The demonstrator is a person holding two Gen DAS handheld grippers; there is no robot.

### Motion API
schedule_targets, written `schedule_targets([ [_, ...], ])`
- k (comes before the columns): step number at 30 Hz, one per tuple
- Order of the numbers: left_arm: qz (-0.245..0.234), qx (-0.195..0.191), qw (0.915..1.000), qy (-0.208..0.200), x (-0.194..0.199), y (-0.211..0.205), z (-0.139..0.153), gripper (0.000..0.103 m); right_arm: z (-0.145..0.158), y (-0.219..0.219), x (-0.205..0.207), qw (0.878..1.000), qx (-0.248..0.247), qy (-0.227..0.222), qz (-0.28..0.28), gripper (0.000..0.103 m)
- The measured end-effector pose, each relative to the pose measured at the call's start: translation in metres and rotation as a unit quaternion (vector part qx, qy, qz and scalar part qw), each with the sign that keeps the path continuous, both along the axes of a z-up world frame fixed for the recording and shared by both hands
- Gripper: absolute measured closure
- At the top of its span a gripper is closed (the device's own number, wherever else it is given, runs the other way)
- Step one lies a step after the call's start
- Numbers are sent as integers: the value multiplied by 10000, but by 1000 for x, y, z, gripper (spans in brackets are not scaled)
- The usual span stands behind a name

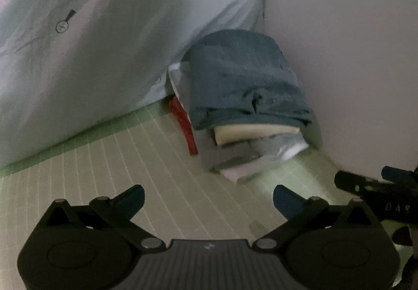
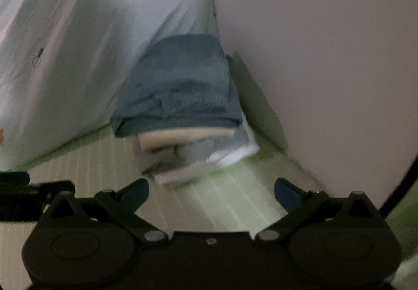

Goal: Fold clothes
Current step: 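Open both grippers and withdraw from the stack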

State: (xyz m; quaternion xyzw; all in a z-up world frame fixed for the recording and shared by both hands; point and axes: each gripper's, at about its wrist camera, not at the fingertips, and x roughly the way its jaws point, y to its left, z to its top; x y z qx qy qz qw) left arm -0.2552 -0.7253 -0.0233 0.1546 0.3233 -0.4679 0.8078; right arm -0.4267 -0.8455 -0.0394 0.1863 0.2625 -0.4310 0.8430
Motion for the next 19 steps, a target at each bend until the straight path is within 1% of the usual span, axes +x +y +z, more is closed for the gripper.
schedule_targets([
  [5,-96,2,9999,-55,-6,2,0,0,-1,16,-15,9999,72,47,76,0],
  [19,-375,15,9990,-227,-17,-2,2,0,0,20,-21,9999,101,29,-17,0],
])
